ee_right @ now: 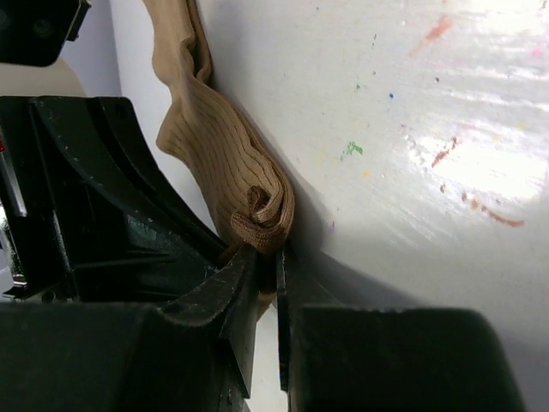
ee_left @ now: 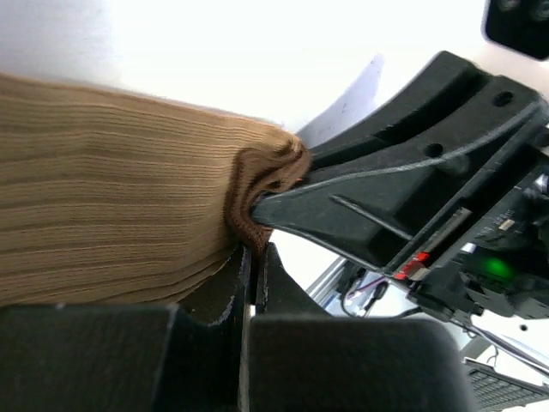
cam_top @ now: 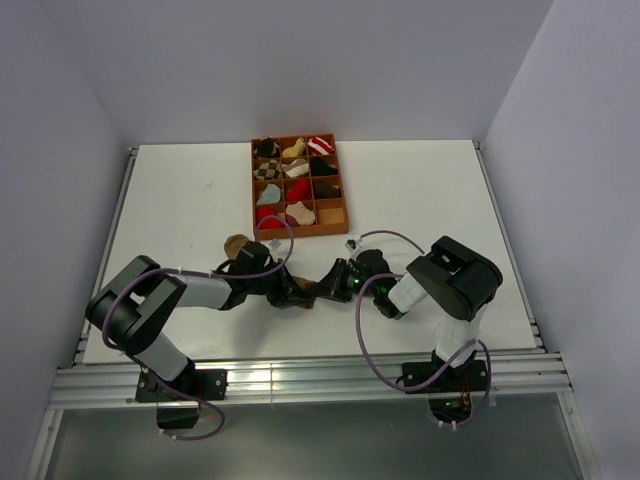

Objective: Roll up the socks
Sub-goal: Roll the sock at the center of the board.

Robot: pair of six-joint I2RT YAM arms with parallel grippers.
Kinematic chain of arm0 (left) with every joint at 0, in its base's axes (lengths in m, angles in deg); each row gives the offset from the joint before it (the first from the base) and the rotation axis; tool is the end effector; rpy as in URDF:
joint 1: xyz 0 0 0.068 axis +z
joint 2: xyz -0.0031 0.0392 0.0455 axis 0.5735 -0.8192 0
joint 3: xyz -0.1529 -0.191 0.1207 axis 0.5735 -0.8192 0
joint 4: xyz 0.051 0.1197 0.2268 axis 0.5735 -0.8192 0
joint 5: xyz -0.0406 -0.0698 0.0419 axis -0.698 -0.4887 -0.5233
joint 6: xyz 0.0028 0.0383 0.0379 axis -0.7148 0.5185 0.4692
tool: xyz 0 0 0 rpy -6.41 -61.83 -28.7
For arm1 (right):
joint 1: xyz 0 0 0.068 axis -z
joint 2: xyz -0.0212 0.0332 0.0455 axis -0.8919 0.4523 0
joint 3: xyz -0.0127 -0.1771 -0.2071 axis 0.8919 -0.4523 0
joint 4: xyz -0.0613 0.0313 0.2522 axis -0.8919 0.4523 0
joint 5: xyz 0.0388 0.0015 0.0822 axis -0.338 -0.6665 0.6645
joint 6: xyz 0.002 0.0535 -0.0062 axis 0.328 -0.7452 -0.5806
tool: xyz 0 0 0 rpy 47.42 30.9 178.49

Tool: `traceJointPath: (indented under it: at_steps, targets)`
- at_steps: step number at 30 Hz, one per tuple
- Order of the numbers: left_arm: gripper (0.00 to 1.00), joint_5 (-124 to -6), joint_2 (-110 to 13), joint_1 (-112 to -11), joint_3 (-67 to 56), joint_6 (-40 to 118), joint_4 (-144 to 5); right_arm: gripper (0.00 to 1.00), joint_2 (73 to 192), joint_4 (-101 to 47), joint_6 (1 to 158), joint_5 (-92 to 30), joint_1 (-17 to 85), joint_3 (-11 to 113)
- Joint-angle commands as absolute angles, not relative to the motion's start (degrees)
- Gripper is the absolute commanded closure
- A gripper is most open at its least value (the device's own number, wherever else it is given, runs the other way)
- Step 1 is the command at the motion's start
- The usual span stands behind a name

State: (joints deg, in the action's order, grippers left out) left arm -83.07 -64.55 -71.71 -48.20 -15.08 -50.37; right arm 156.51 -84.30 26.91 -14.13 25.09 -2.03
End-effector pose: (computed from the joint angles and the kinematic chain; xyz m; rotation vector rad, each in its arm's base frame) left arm 0.2100 -0.1764 0.1175 -0.3816 2.6287 -1.3144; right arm 0.2077 0.1814 0.0875 0.1123 2.3261 1.4208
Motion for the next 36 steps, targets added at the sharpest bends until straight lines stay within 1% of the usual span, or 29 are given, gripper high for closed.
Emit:
traceJointPath:
  at_steps: [1, 2, 3, 4, 5, 6, 7, 8, 9, 11, 13, 14, 18, 19, 23, 28, 36]
  targets:
    - [0.99, -80.8, -63.6, -71.3, -46.1, -12.0, -53.1, 1.00, 152.5, -74.8, 32.0, -15.6, 25.2, -0.4]
    - [0.98, -80.0, -63.2, -71.3, -45.6, -11.4, -54.5, 1.00, 151.5, -71.7, 32.8, -16.6, 25.2, 0.4]
    - [0.92, -79.3, -62.6, -71.3, -45.2, -10.7, -55.7, 1.00, 149.9, -66.5, 33.5, -17.9, 25.1, 1.8]
    - [0.89, -77.2, -61.3, -71.3, -44.2, -9.2, -58.8, 1.00, 149.1, -63.4, 34.6, -18.7, 25.1, 2.8]
    - [0.81, -75.9, -60.6, -71.5, -43.5, -8.3, -60.6, 1.00, 148.4, -60.2, 35.2, -19.6, 25.1, 4.0]
    - [0.77, -74.2, -59.9, -71.6, -42.8, -7.4, -62.8, 1.00, 147.1, -53.9, 35.7, -21.5, 25.1, 6.2]
    - [0.74, -72.6, -58.3, -72.1, -42.0, -5.6, -64.6, 1.00, 146.6, -51.1, 36.4, -22.4, 25.0, 7.3]
    - [0.66, -69.2, -57.4, -72.4, -40.6, -4.8, -68.1, 1.00, 145.8, -48.4, 36.7, -23.1, 24.9, 8.4]
    - [0.62, -67.6, -56.7, -72.8, -39.9, -4.0, -69.5, 1.00, 145.7, -43.1, 36.9, -24.7, 24.6, 11.0]
    - [0.53, -61.5, -54.3, -74.5, -38.3, -2.0, -73.7, 1.00, 145.8, -38.1, 37.4, -25.7, 24.4, 13.6]
    - [0.47, -57.1, -52.2, -77.1, -37.1, -0.1, -75.7, 1.00, 146.3, -31.5, 37.8, -26.9, 23.8, 17.8]
    - [0.45, -53.0, -51.5, -78.2, -36.8, 0.2, -76.7, 1.00, 146.9, -29.4, 37.8, -27.5, 23.6, 18.9]
    - [0.44, -43.1, -49.5, -84.6, -36.1, 3.0, -75.7, 1.00, 148.5, -21.9, 36.9, -27.9, 22.8, 23.7]
    - [0.44, -41.6, -49.4, -87.0, -36.5, 3.7, -75.2, 1.00, 148.7, -21.1, 36.4, -28.0, 22.8, 24.2]
    - [0.50, -37.6, -50.5, -90.7, -37.5, 4.6, -71.8, 1.00, 150.0, -16.5, 35.8, -28.7, 22.6, 27.2]
    - [0.53, -31.6, -53.9, -95.1, -36.7, 7.4, -68.0, 1.00, 151.1, -13.4, 36.0, -28.2, 22.6, 28.7]
    - [0.52, -29.6, -58.8, -99.1, -35.6, 10.4, -65.5, 1.00, 151.7, -12.5, 35.7, -27.3, 22.6, 29.1]
